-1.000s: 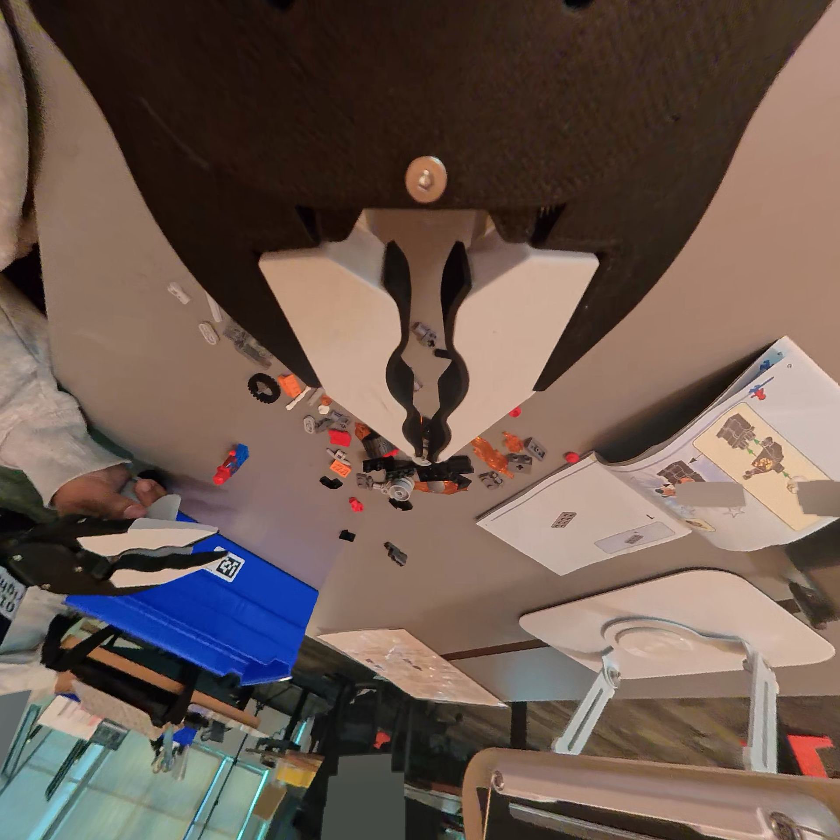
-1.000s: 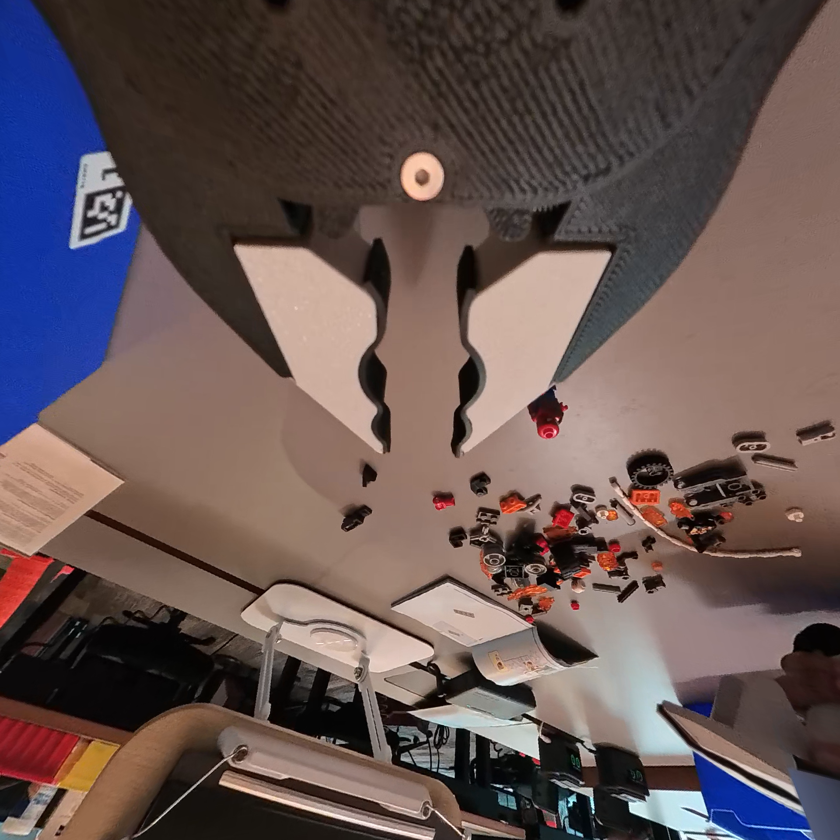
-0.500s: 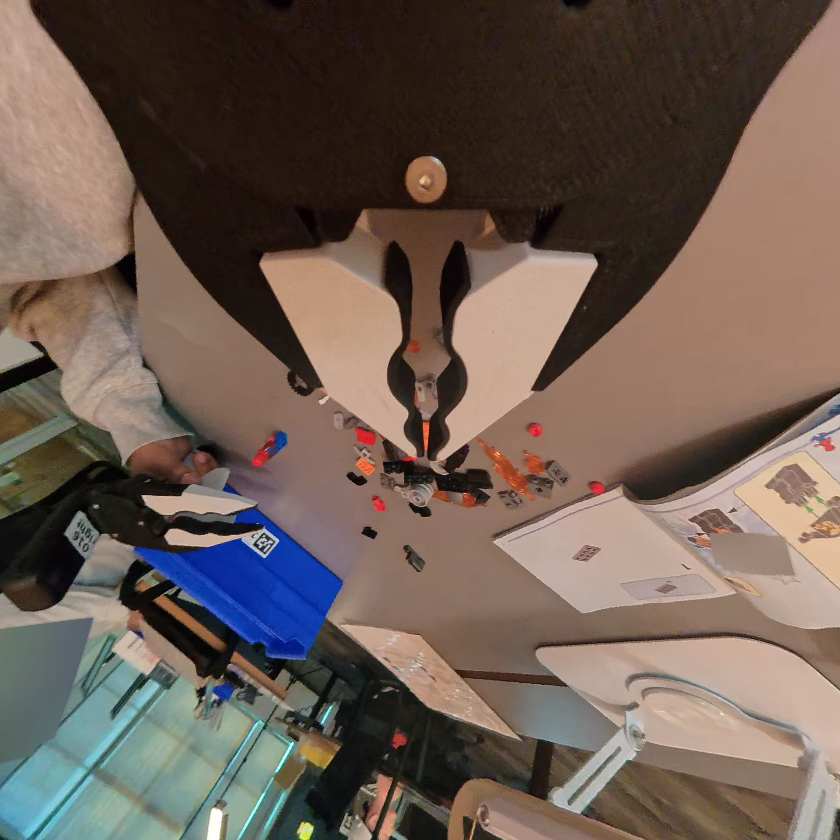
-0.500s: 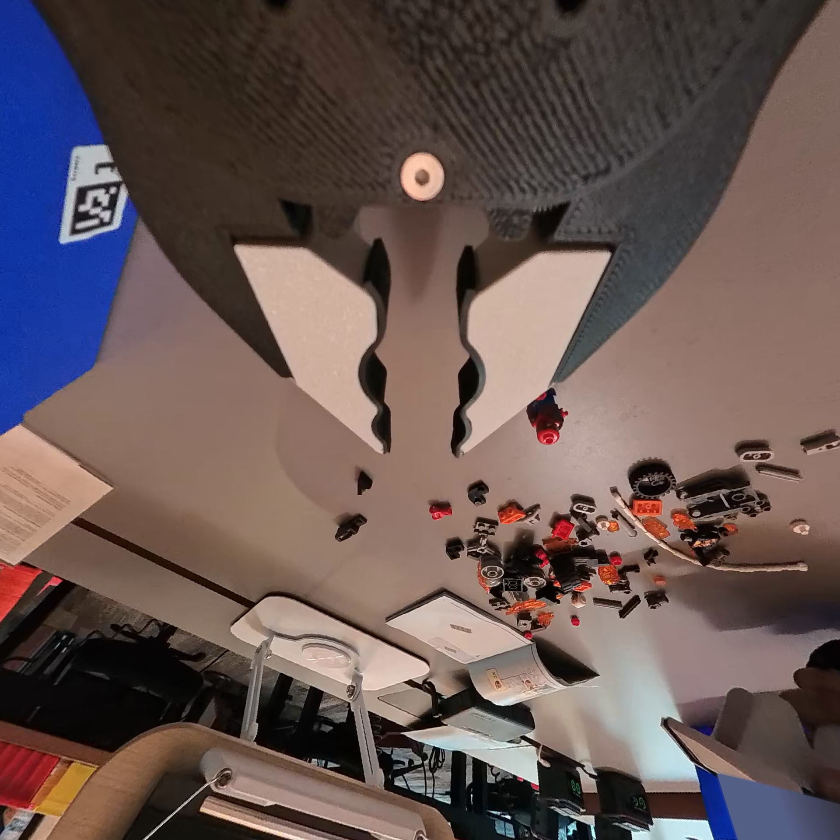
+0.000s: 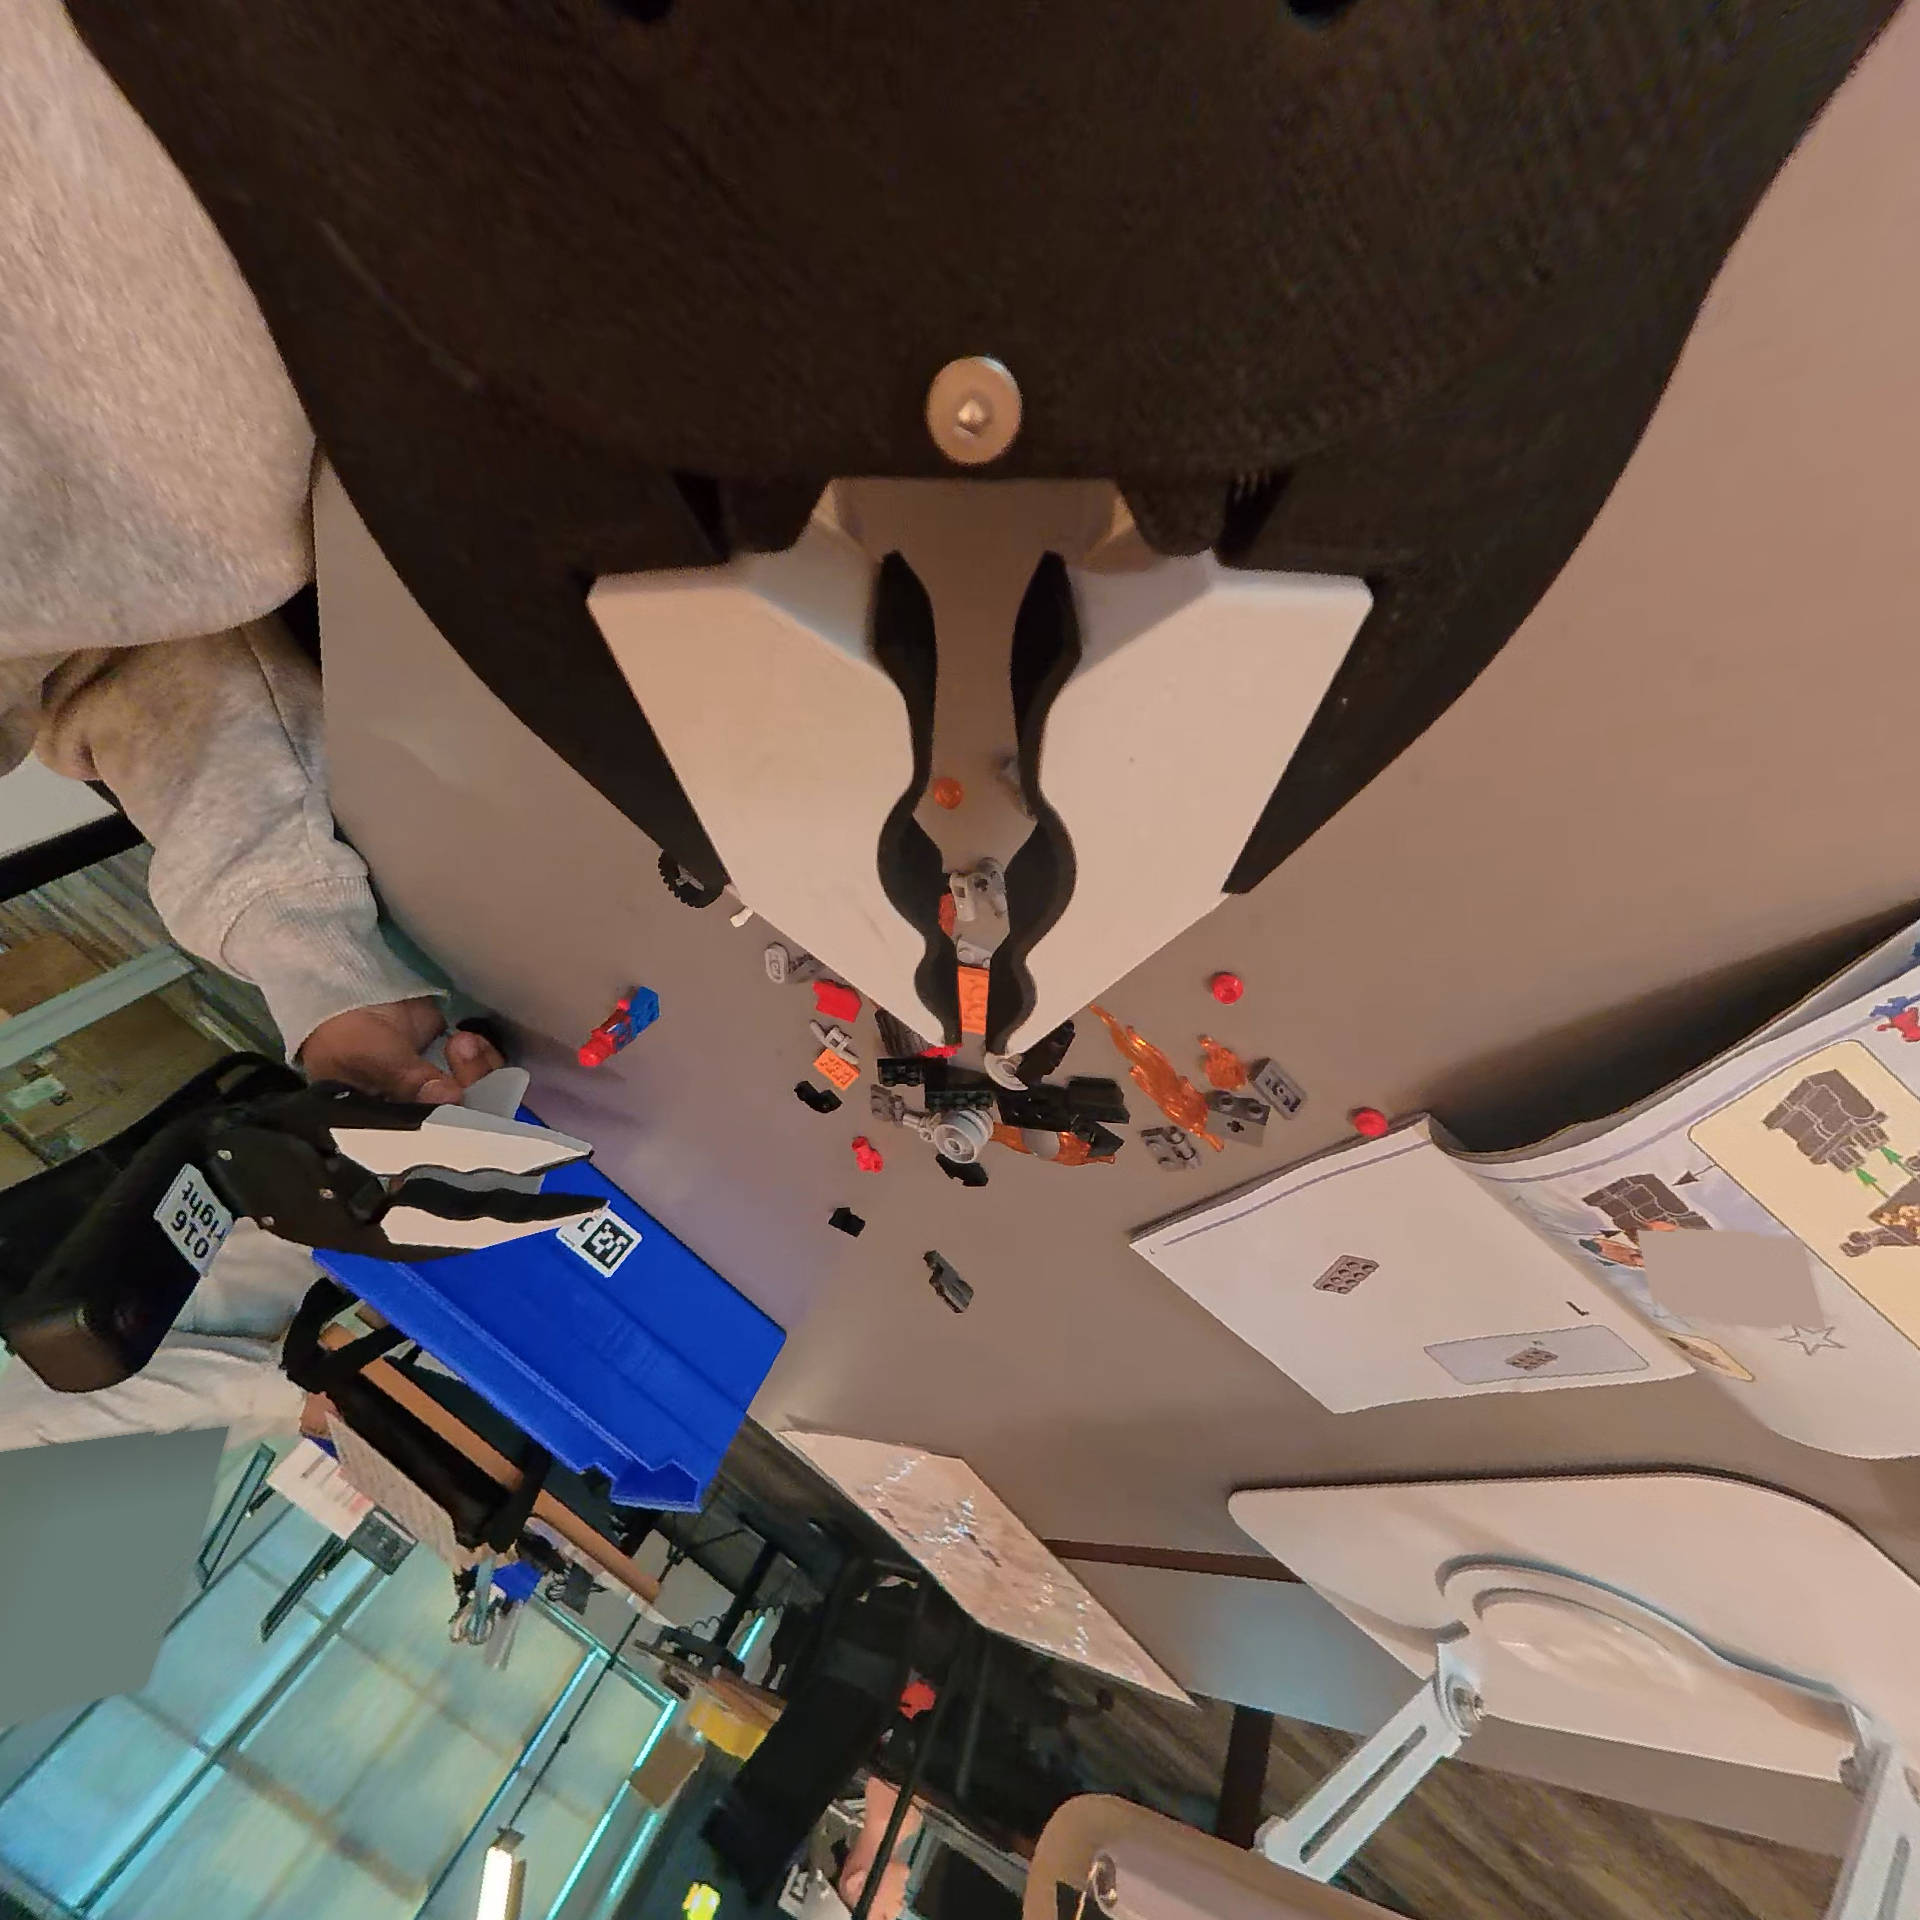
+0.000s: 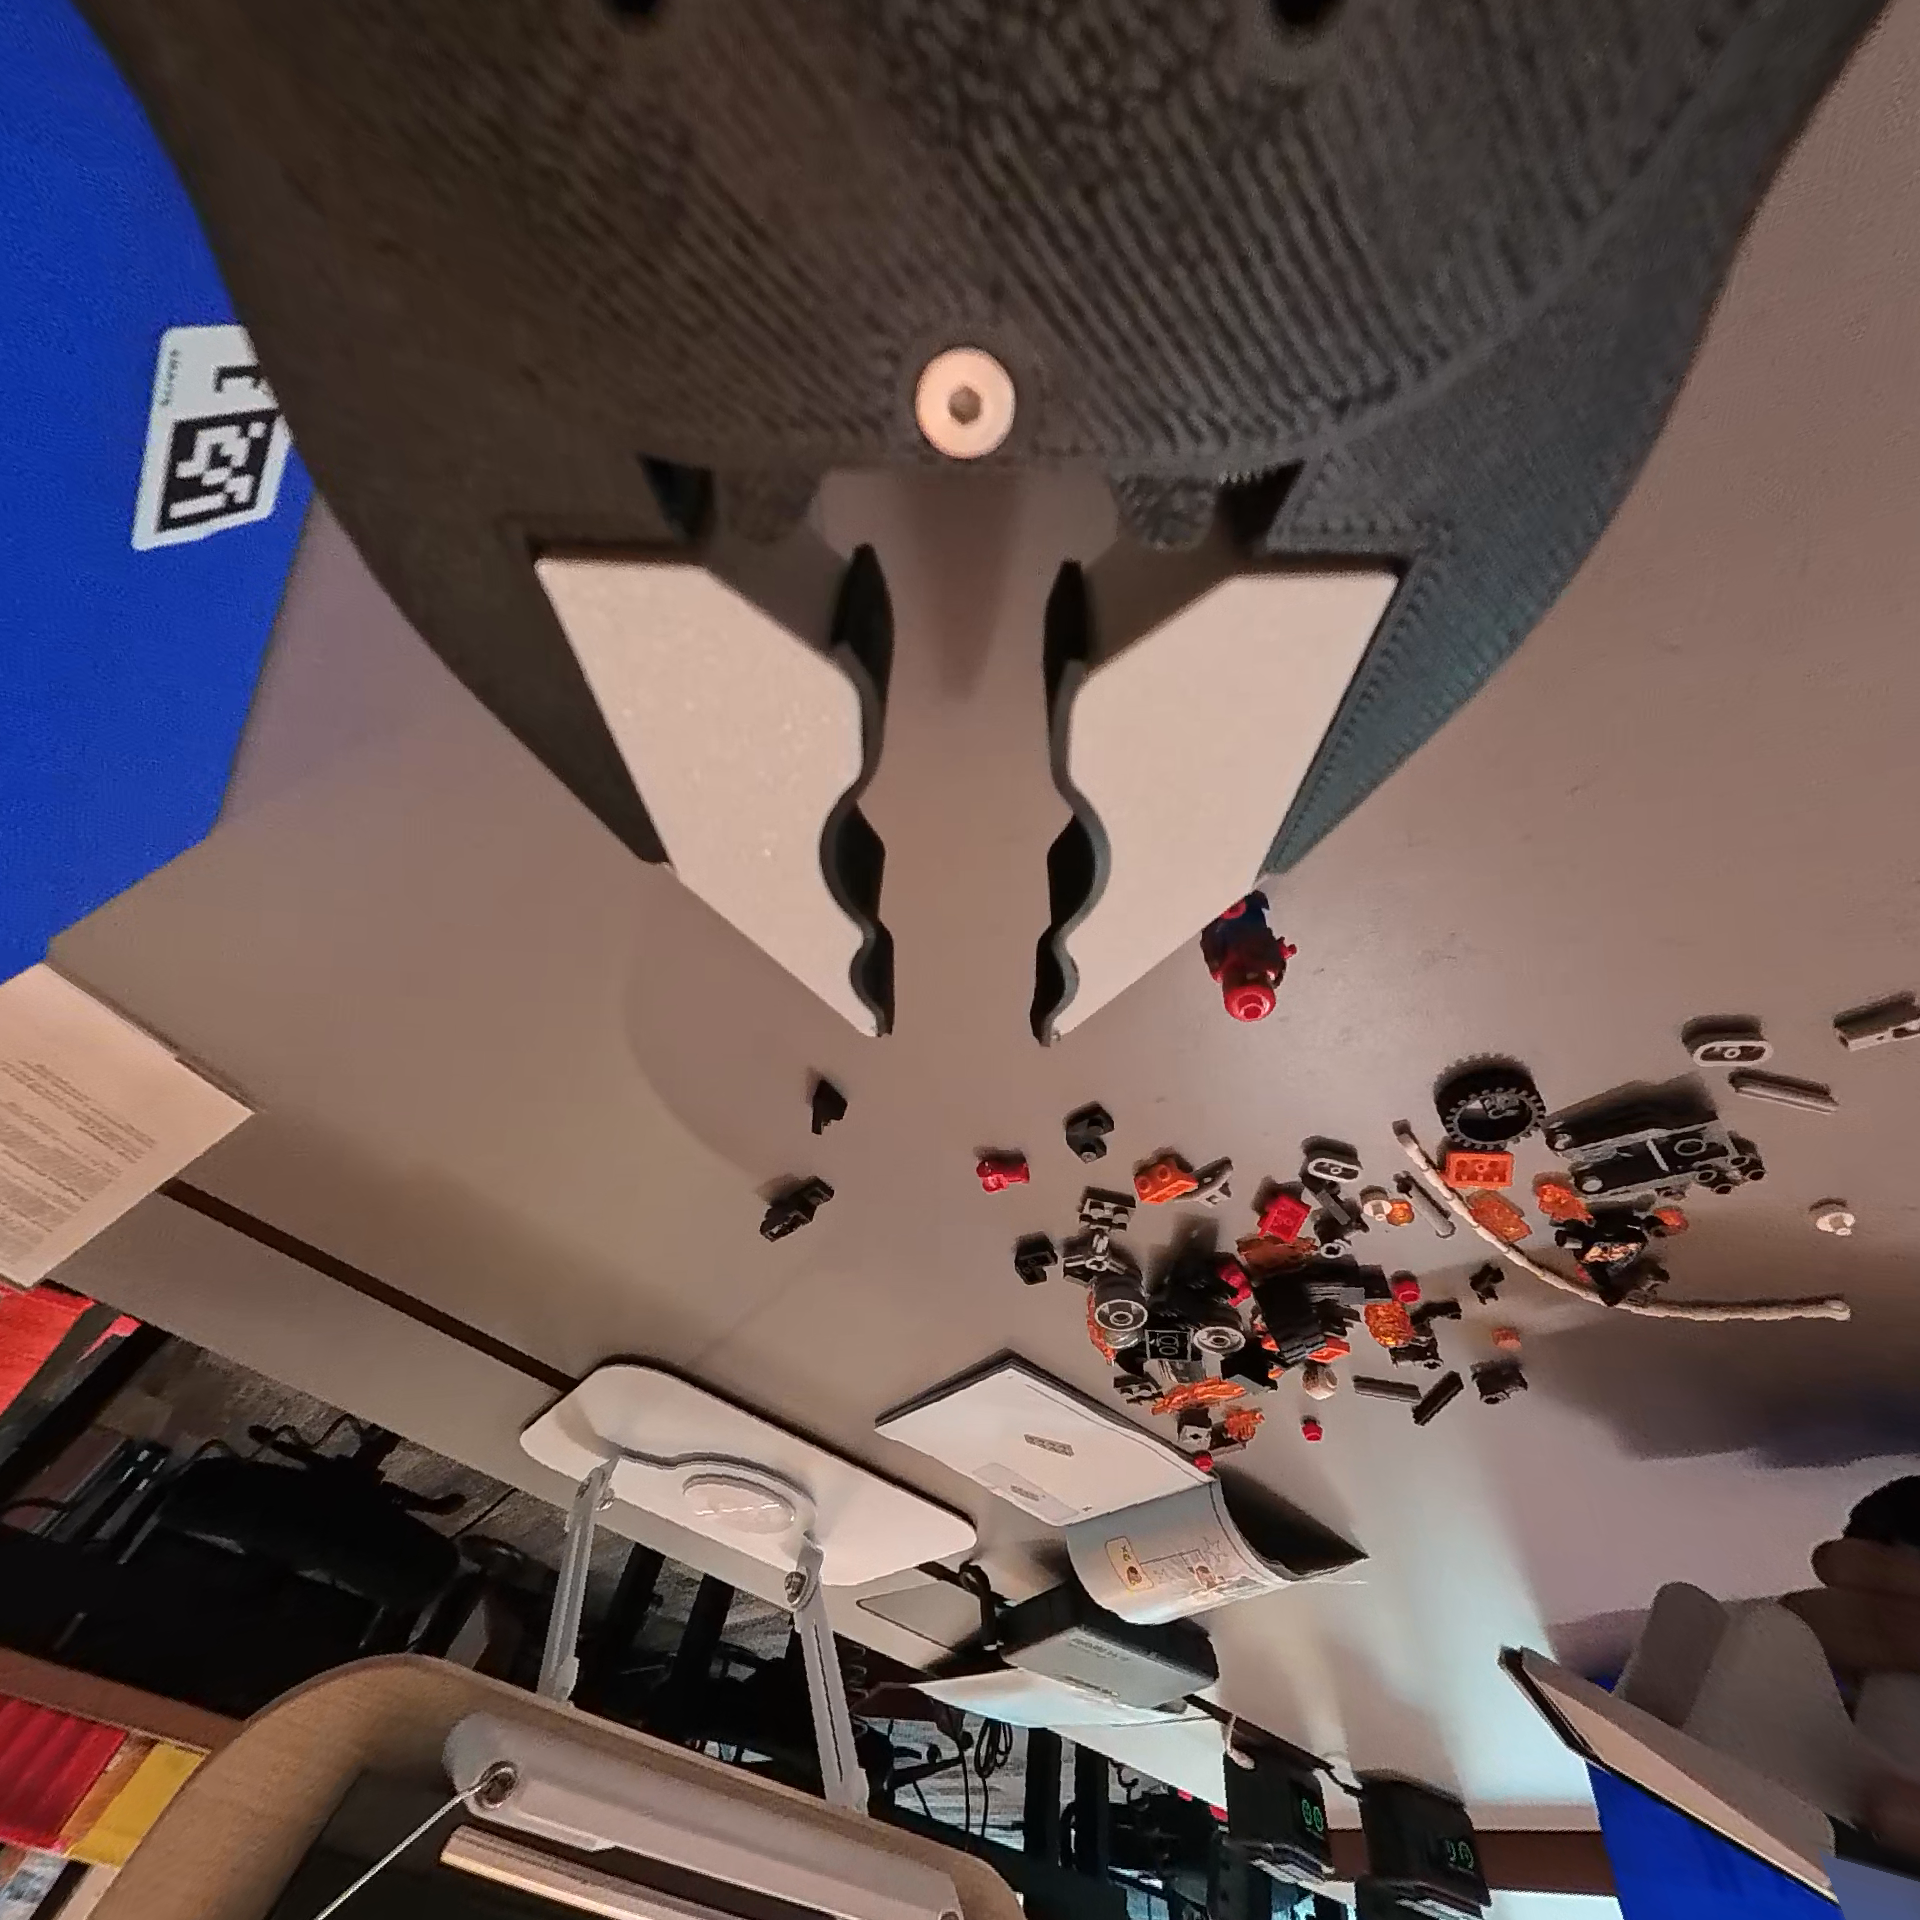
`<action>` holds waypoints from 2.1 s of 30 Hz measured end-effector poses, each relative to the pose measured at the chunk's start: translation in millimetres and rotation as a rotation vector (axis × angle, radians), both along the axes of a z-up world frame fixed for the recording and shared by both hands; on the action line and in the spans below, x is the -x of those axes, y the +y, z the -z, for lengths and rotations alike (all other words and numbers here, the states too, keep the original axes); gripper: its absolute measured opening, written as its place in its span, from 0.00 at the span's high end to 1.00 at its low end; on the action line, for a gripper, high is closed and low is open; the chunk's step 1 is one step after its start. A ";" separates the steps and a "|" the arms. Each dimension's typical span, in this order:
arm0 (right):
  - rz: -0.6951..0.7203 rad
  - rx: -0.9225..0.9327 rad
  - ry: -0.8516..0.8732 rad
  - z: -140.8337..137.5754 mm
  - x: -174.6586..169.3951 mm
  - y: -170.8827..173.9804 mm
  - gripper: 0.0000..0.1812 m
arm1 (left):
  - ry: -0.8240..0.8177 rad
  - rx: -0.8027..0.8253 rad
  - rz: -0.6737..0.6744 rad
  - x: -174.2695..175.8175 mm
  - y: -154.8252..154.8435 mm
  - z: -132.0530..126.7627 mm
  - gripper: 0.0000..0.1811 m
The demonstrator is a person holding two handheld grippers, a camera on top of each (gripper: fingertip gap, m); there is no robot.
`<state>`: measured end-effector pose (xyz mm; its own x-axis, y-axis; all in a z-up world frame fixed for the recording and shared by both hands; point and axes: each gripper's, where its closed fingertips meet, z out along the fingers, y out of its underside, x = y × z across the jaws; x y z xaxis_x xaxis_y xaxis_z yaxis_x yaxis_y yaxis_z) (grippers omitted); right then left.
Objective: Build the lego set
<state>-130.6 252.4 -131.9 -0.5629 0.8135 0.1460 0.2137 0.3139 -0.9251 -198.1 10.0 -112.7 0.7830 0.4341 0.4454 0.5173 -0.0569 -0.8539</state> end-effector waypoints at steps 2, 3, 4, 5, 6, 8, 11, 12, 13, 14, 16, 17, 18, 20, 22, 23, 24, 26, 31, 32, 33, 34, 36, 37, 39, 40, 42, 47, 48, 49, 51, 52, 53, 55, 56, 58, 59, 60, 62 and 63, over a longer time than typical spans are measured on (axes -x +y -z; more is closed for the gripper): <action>0.000 -0.002 0.001 0.0 0.0 0.0 0.86 | 0.000 0.004 0.000 0.0 0.4 0.7 0.98; 0.000 -0.003 0.001 0.1 -0.1 -0.1 0.86 | 0.000 0.006 0.000 0.2 0.4 1.2 0.97; 0.000 -0.003 0.001 0.2 0.0 -0.1 0.86 | 0.000 0.007 -0.001 0.4 0.4 1.4 0.97; 0.000 -0.004 0.000 0.3 -0.1 -0.2 0.86 | 0.002 0.008 -0.003 0.6 0.3 1.4 0.97; 0.000 -0.005 -0.002 0.6 0.0 -0.3 0.86 | 0.003 0.009 -0.005 0.9 0.1 1.2 0.97; -0.001 -0.007 -0.006 1.3 0.2 -0.4 0.86 | 0.004 0.009 -0.007 1.4 -0.3 1.2 0.96; -0.001 -0.012 -0.010 2.2 0.3 -0.7 0.86 | 0.000 0.006 -0.008 1.9 -0.5 1.2 0.96; -0.002 -0.013 -0.009 2.3 0.3 -0.8 0.86 | -0.001 0.005 -0.009 2.0 -0.5 1.2 0.96; -0.002 -0.015 -0.009 2.3 0.2 -1.0 0.86 | -0.001 0.004 -0.009 2.0 -0.5 1.1 0.96; -0.003 -0.017 -0.009 2.5 0.1 -1.1 0.86 | -0.001 0.004 -0.009 2.2 -0.5 1.1 0.96; -0.003 -0.020 -0.009 2.9 0.0 -1.3 0.86 | -0.001 0.007 -0.011 2.6 -0.6 1.8 0.96; -0.003 -0.021 -0.010 3.0 0.0 -1.4 0.86 | -0.002 0.008 -0.012 2.9 -0.8 2.2 0.96; -0.004 -0.022 -0.010 3.1 0.0 -1.5 0.86 | -0.003 0.008 -0.013 3.1 -1.0 2.4 0.96; -0.004 -0.023 -0.009 3.1 -0.1 -1.6 0.86 | -0.006 0.003 -0.011 2.7 -0.8 1.6 0.96; -0.004 -0.023 -0.007 2.9 -0.1 -1.6 0.86 | -0.001 0.002 -0.012 2.8 -0.9 0.8 0.96; -0.004 -0.021 -0.006 2.6 -0.2 -1.4 0.86 | 0.003 0.005 -0.013 2.8 -1.0 0.8 0.96; -0.004 -0.019 -0.005 2.3 -0.3 -1.4 0.86 | 0.005 0.007 -0.012 2.7 -0.7 0.9 0.95; -0.004 -0.014 -0.004 1.8 -0.3 -1.2 0.86 | 0.014 0.005 0.001 0.9 0.9 -0.2 0.93; -0.005 -0.018 -0.005 2.2 -0.3 -1.5 0.86 | 0.107 0.027 0.006 -1.7 4.7 -6.3 0.73; -0.006 -0.019 -0.004 2.2 -0.4 -1.6 0.86 | 0.129 0.047 -0.005 -0.7 4.4 -5.8 0.69; -0.006 -0.019 -0.003 2.1 -0.5 -1.6 0.86 | 0.151 0.063 -0.010 -0.5 4.3 -6.0 0.68; -0.006 -0.019 -0.003 1.9 -0.6 -1.6 0.86 | 0.170 0.075 -0.013 -0.8 4.6 -6.3 0.67; -0.007 -0.018 -0.002 1.8 -0.6 -1.7 0.86 | 0.206 0.106 -0.020 -0.6 4.6 -5.5 0.67; -0.007 -0.018 -0.002 1.8 -0.7 -1.6 0.86 | 0.220 0.131 -0.028 0.4 4.0 -3.3 0.67; -0.008 -0.017 -0.004 1.8 -0.6 -1.7 0.87 | 0.237 0.187 -0.039 2.7 2.8 3.2 0.67; -0.009 -0.016 -0.005 2.0 -0.7 -1.8 0.87 | 0.245 0.218 -0.047 4.1 2.0 6.8 0.67; -0.010 -0.017 -0.007 2.2 -0.6 -1.8 0.87 | 0.265 0.272 -0.058 6.3 0.7 12.6 0.67; -0.011 -0.023 -0.007 2.8 -0.7 -2.4 0.87 | 0.291 0.346 -0.095 11.8 -4.1 19.4 0.68; -0.011 -0.025 -0.006 2.9 -0.9 -2.5 0.87 | 0.293 0.373 -0.112 14.4 -7.0 22.3 0.69; -0.011 -0.026 -0.005 2.9 -0.9 -2.6 0.87 | 0.294 0.405 -0.128 17.1 -10.1 25.7 0.69; -0.012 -0.026 -0.008 3.2 -0.7 -2.6 0.87 | 0.297 0.480 -0.192 25.5 -21.3 32.1 0.74; -0.012 -0.025 -0.009 3.2 -0.8 -2.6 0.87 | 0.303 0.507 -0.216 28.8 -26.0 33.6 0.74; -0.013 -0.023 -0.010 3.1 -0.8 -2.6 0.87 | 0.304 0.521 -0.233 30.8 -29.2 34.2 0.74; -0.012 -0.020 -0.008 2.7 -0.8 -2.4 0.87 | 0.298 0.519 -0.245 31.9 -31.2 33.2 0.74; -0.012 -0.019 -0.009 2.6 -0.7 -2.3 0.87 | 0.298 0.518 -0.250 32.4 -31.9 33.0 0.74; -0.012 -0.020 -0.012 3.2 -0.5 -2.3 0.87 | 0.297 0.527 -0.256 33.8 -33.0 34.5 0.74; -0.012 -0.022 -0.015 3.6 -0.3 -2.3 0.87 | 0.293 0.530 -0.253 34.1 -32.3 35.9 0.74; -0.012 -0.023 -0.017 4.0 -0.2 -2.4 0.87 | 0.290 0.535 -0.250 34.6 -31.3 37.7 0.74; -0.013 -0.023 -0.023 4.8 0.1 -2.6 0.87 | 0.296 0.560 -0.252 39.1 -29.4 41.5 0.74; -0.014 -0.021 -0.027 5.1 0.3 -2.5 0.87 | 0.299 0.580 -0.251 42.5 -28.1 42.7 0.73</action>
